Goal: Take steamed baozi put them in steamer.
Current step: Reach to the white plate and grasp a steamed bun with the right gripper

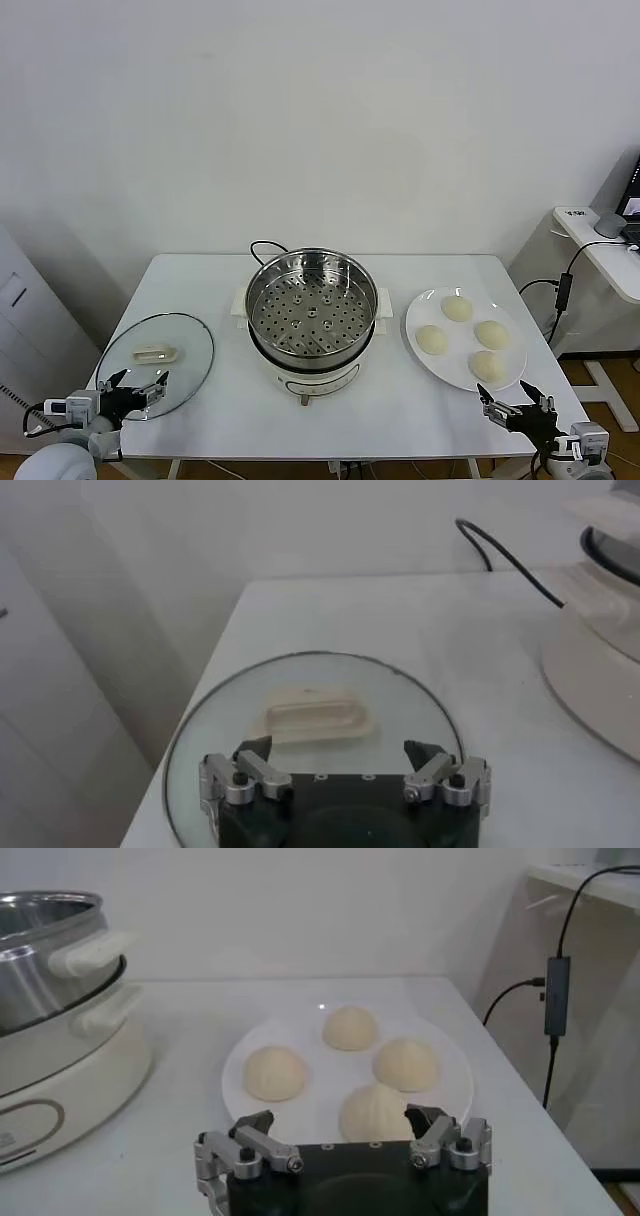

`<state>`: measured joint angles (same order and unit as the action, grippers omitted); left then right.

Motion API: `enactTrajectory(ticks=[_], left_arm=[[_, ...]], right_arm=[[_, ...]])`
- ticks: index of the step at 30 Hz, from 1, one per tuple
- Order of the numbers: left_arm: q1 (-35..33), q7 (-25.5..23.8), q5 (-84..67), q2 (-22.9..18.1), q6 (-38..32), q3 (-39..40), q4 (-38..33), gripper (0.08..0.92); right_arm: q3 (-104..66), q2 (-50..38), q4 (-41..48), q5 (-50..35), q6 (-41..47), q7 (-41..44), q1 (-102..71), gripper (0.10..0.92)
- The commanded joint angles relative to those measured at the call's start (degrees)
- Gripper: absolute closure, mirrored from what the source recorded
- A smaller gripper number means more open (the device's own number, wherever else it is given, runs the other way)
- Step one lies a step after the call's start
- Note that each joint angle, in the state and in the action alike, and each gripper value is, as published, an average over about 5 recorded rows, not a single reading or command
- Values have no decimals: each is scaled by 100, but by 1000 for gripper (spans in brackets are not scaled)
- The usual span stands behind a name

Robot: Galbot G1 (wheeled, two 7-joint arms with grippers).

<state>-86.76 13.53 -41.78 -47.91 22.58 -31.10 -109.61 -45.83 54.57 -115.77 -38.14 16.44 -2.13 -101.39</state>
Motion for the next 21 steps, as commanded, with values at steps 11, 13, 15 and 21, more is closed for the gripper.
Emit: enactTrajectory(ticks=[11, 13, 15, 21], left_arm=[[23, -8, -19, 0, 68, -22, -20, 177], [56, -6, -10, -18, 97, -19, -17, 177], [86, -5, -3, -33, 114, -18, -20, 177], [94, -10, 14, -37, 116, -16, 45, 177]], right_arm=[[81, -661, 727, 4276, -540, 730, 1164, 203], [288, -935, 924, 4774, -599, 756, 1503, 203], [533, -1227, 1170, 5127, -611, 806, 1880, 203], [1318, -1870, 2095, 6108, -1058, 1498, 3274, 203]])
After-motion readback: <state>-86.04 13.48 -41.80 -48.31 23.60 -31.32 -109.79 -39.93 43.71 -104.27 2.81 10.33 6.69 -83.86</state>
